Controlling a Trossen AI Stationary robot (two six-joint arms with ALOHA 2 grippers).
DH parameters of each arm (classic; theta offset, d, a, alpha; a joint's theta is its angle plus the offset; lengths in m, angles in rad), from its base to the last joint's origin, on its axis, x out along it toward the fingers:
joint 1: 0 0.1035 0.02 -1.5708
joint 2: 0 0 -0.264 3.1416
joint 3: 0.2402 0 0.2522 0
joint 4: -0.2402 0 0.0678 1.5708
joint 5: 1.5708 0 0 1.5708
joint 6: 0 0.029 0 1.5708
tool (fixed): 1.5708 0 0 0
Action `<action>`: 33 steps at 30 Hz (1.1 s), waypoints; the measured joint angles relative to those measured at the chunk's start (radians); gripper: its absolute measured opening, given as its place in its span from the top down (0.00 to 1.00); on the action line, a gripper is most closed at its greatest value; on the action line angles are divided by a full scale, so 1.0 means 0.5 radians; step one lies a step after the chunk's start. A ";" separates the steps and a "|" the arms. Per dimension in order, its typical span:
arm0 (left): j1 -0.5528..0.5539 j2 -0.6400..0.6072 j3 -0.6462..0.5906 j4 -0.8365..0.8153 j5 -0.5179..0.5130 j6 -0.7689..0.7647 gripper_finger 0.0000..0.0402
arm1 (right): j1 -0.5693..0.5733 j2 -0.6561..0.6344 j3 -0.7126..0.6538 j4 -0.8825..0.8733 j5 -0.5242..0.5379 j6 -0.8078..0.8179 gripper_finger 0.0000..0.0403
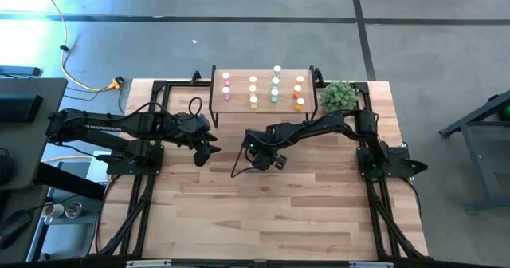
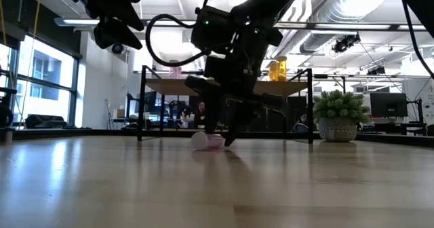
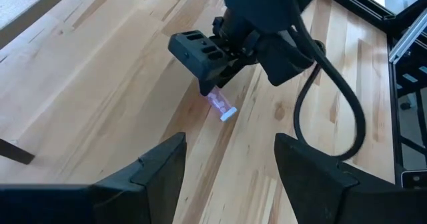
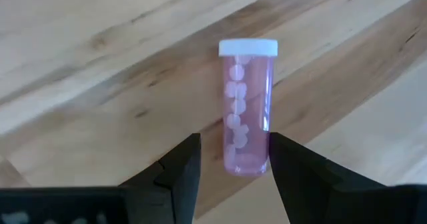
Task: Pick and place medicine bottles onto shelf by color
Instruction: Put the pink pill bottle with the other pink pill bottles on the shelf
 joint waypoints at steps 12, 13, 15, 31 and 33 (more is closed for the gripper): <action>0.000 0.000 0.000 -0.001 0.001 0.056 0.46 | 0.029 0.000 0.000 0.000 0.008 0.378 0.59; 0.000 0.000 0.000 -0.001 0.001 0.075 0.46 | 0.029 -0.001 0.000 0.000 0.008 0.402 0.59; 0.000 0.000 0.000 -0.001 0.001 0.103 0.46 | 0.028 -0.001 0.000 0.000 0.011 0.430 0.60; 0.000 0.000 0.000 -0.001 0.001 0.144 0.46 | 0.032 -0.002 0.000 -0.086 0.011 0.601 0.69; 0.000 0.000 0.000 -0.001 0.002 0.136 0.46 | 0.035 -0.002 0.000 -0.085 0.011 0.602 0.71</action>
